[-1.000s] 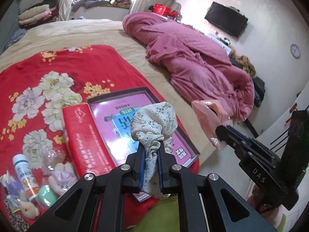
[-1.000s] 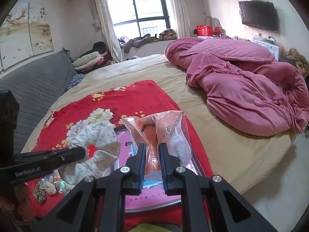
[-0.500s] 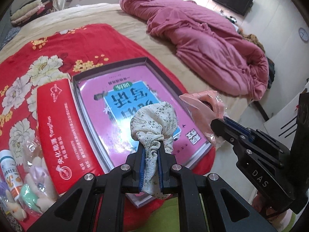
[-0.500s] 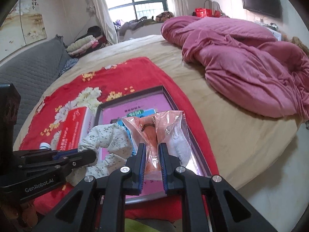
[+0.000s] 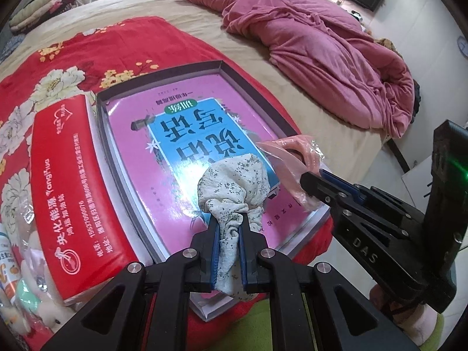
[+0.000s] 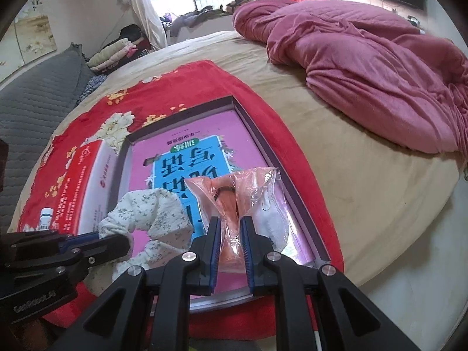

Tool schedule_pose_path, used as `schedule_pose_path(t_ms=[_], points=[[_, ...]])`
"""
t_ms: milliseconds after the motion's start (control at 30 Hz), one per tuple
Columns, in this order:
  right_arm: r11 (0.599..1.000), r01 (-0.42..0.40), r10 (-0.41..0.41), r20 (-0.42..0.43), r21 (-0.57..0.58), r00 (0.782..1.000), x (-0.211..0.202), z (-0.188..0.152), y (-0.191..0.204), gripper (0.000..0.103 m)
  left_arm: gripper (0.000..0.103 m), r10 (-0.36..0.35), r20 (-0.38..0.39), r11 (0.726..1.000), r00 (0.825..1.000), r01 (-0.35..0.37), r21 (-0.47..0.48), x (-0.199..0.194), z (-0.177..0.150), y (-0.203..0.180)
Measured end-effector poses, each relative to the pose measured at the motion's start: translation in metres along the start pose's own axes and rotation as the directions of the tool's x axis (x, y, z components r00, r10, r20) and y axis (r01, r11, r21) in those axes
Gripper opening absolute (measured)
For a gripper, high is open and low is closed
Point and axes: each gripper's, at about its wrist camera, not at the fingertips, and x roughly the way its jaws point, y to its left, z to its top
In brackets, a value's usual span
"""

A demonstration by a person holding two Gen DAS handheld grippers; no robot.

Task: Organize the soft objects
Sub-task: 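Carry the scrunchie in the left tool and mask packet in the right tool over the pink book, then lower both items onto the pink book and open both tools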

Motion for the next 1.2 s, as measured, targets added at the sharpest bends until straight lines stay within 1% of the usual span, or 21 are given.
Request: schedule_pose_path(t_ms=[200, 333, 400, 533, 600, 633, 700, 767, 867, 1000, 1133, 1200], points=[[0.999, 0.031, -0.032, -0.038, -0.025, 0.999, 0.015, -0.001, 0.001, 0.018, 0.011, 0.001, -0.015, 1.000, 1.000, -0.001, 0.004, 0.007, -0.002, -0.002], [0.999, 0.026, -0.027, -0.035, -0.022, 0.999, 0.016, -0.002, -0.001, 0.020, 0.012, 0.000, -0.022, 1.000, 1.000, 0.000, 0.005, 0.009, -0.002, -0.002], [0.999, 0.030, -0.031, -0.033, -0.022, 0.999, 0.016, -0.002, -0.002, 0.027, 0.012, 0.001, -0.023, 1.000, 1.000, -0.001, 0.005, 0.009, -0.002, -0.002], [0.999, 0.037, -0.038, -0.039, -0.017, 0.998, 0.018, -0.002, -0.003, 0.035, 0.012, 0.008, -0.029, 1.000, 1.000, -0.008, 0.002, 0.011, -0.002, -0.001], [0.999, 0.033, -0.034, -0.040, -0.011, 0.999, 0.018, -0.002, -0.004, 0.044, 0.012, 0.011, -0.032, 1.000, 0.999, -0.011, 0.002, 0.012, -0.002, 0.000], [1.000, 0.027, -0.027, -0.036, -0.008, 0.999, 0.017, -0.002, -0.004, 0.047, 0.012, 0.015, -0.034, 1.000, 0.999, -0.015, 0.003, 0.013, -0.002, 0.000], [1.000, 0.010, -0.010, -0.026, -0.006, 1.000, 0.015, -0.002, -0.004, 0.057, 0.014, 0.019, -0.038, 1.000, 0.999, -0.019, 0.002, 0.014, -0.003, 0.000], [1.000, -0.007, 0.007, -0.013, 0.000, 1.000, 0.013, -0.001, -0.004, 0.062, 0.014, 0.021, -0.045, 1.000, 0.999, -0.021, 0.004, 0.016, -0.003, 0.000], [1.000, -0.025, 0.025, 0.001, 0.004, 1.000, 0.009, 0.000, -0.003, 0.064, 0.015, 0.029, -0.046, 1.000, 0.999, -0.029, 0.007, 0.016, -0.004, 0.001], [1.000, -0.027, 0.027, 0.015, 0.009, 1.000, 0.006, 0.001, -0.003, 0.073, 0.016, 0.038, -0.046, 0.999, 0.998, -0.038, 0.006, 0.016, -0.003, 0.002], [1.000, -0.009, 0.009, -0.014, 0.001, 1.000, 0.012, 0.001, -0.002, 0.073, 0.016, 0.037, -0.045, 0.999, 0.998, -0.037, 0.007, 0.015, -0.004, 0.002], [1.000, -0.017, 0.017, -0.021, 0.010, 1.000, 0.015, -0.001, -0.003, 0.074, 0.016, 0.035, -0.044, 0.999, 0.998, -0.034, 0.008, 0.014, -0.004, 0.002]])
